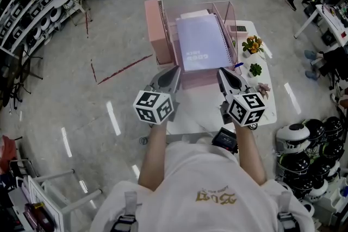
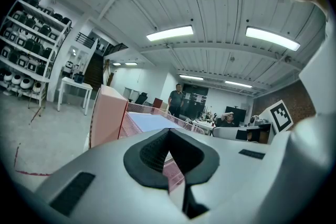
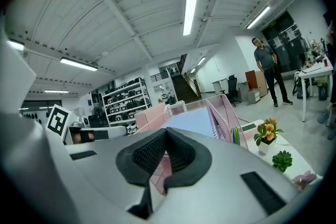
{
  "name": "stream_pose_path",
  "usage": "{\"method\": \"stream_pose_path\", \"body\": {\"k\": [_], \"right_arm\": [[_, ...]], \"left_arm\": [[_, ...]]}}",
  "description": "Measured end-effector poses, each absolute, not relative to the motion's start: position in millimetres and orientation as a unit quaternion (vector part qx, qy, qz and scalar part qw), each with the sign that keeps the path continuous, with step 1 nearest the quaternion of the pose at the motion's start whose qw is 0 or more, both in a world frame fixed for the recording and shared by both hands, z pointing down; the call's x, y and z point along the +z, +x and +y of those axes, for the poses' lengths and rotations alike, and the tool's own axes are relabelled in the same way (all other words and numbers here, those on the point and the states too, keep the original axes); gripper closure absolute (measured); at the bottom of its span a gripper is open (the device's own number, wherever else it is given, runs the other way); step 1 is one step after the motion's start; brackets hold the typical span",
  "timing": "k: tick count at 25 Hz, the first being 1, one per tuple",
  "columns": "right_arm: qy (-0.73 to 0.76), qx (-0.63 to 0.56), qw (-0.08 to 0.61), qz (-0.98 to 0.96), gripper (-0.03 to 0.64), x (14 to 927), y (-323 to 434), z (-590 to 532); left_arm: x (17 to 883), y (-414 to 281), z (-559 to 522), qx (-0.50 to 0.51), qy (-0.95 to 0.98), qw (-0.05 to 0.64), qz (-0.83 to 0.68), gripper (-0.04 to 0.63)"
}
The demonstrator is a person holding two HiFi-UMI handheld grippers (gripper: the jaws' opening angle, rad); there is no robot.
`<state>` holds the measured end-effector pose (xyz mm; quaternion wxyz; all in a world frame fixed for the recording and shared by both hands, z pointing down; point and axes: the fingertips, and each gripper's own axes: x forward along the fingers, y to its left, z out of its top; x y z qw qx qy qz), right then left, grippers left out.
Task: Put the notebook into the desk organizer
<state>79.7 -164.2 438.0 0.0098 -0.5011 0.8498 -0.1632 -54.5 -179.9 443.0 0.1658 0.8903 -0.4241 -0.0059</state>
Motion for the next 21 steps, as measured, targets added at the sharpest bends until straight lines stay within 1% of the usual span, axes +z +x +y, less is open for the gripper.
{"method": "stream_pose_path", "body": {"k": [21], "right_arm": [[-0.508,-0.169,0.021,0.844,0.606,438,88,-158]], "left_arm": [[445,-49,-181,0.000,0.894,0.167,-0.416,0.580]]}}
